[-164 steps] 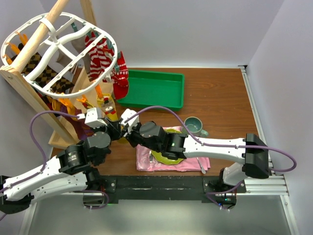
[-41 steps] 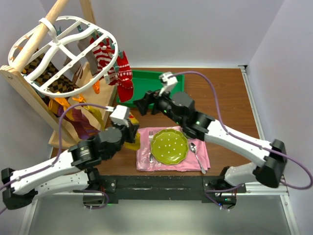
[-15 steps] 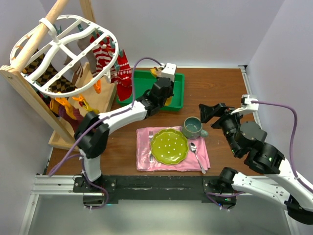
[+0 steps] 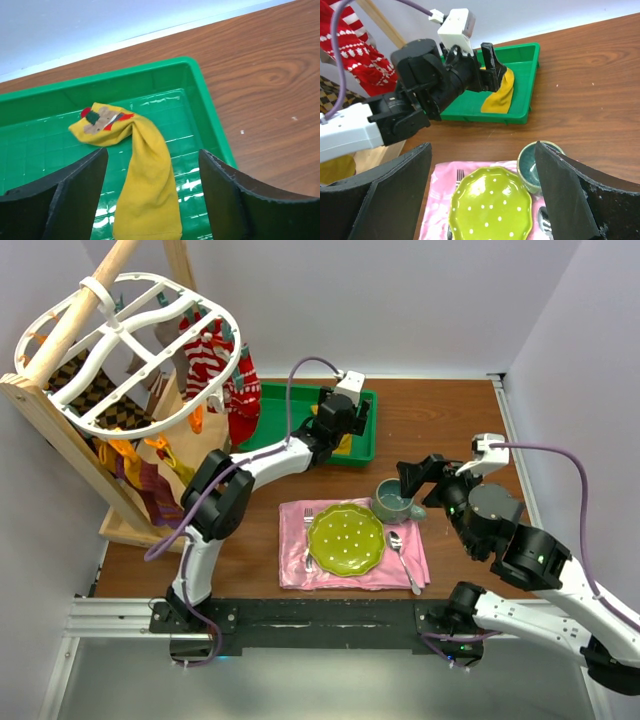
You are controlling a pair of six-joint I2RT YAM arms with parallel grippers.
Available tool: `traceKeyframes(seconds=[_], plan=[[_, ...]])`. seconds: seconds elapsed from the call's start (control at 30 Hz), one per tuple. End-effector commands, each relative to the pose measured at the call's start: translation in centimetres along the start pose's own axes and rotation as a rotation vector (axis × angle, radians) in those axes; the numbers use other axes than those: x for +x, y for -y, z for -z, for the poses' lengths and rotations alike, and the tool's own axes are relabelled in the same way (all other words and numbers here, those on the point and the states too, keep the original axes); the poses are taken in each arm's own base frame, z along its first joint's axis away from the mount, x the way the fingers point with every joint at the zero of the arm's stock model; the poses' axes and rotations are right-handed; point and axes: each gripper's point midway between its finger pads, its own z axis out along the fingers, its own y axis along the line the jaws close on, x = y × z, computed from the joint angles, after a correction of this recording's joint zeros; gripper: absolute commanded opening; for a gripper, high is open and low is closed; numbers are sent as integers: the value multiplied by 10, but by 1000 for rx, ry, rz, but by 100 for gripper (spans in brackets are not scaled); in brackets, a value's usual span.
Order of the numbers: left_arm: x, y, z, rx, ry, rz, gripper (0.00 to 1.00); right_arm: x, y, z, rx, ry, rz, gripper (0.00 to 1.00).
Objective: Remove the socks clipped to the hanger
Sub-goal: Place the sock in the bin.
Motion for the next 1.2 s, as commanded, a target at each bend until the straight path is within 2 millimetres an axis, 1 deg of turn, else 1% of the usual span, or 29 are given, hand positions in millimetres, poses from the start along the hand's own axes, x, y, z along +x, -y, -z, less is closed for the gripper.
traceKeyframes(seconds=[0.0,0.03,0.07,0.1,0.17,0.2,0.27,0.3,0.37,0.4,0.47,0.5,0.57,0.63,0.67,0.7,0.73,0.77,0.8,0.83,0.87,0.93,0.97,1.0,1.03,1.07,1.1,1.13,1.17], plan=[[-93,11,36,89,202,79,81,4,-3,-5,5,-8,12,88],[-87,13,41,103,189,77,81,3,-5,-6,1,-5,11,88],[-86,14,46,111,187,79,81,4,-6,-8,2,-7,19,88],[-85,16,56,122,184,80,81,3,-7,-8,-2,-6,21,88],[-80,22,67,141,176,72,81,3,-12,-10,-20,-8,24,89],[-75,29,80,158,169,64,81,4,-13,-10,-23,-9,26,89],[-65,33,94,152,153,66,81,4,-18,-11,-45,-11,31,89],[-55,39,109,172,136,71,81,6,-19,-13,-46,-14,38,89],[-43,39,124,156,117,79,81,6,-24,-15,-66,-14,54,89],[-32,42,140,166,101,94,81,6,-26,-17,-69,-14,62,91],[-16,40,156,161,68,106,81,3,-33,-19,-92,-9,72,91],[-4,36,171,159,46,129,81,4,-39,-19,-121,-16,77,91],[12,32,188,162,17,145,81,4,-51,-23,-169,-14,92,91],[31,17,208,137,-21,164,80,8,-63,-29,-205,-21,106,92],[26,12,221,140,-10,187,80,9,-66,-32,-216,-21,127,92],[45,5,228,125,-42,193,80,6,-72,-35,-234,-10,126,92],[52,1,236,127,-56,193,80,12,-81,-41,-270,-30,141,92],[47,-3,247,136,-40,211,79,10,-87,-43,-298,-24,156,92],[58,-9,253,120,-59,214,79,4,-99,-44,-347,-4,148,92],[67,-16,258,106,-86,201,79,7,-111,-45,-408,-14,156,92],[70,-20,266,104,-89,222,79,10,-122,-50,-445,-24,173,92],[83,-28,275,87,-119,222,79,8,-146,-53,-534,-12,176,91],[79,-30,280,94,-105,246,79,18,-164,-54,-619,-51,199,90],[94,-33,283,90,-127,253,79,12,-178,-55,-665,-24,191,89],[108,-38,286,78,-159,240,78,12,-184,-57,-686,-26,200,89],[114,-39,288,76,-169,245,78,7,-199,-54,-744,-24,209,88],[127,-43,290,62,-194,249,78,12,-208,-60,-762,-31,215,88],[135,-44,291,55,-212,248,78,14,-218,-59,-786,-31,223,88],[142,-45,292,52,-226,249,78,7,-229,-55,-811,-4,239,88]])
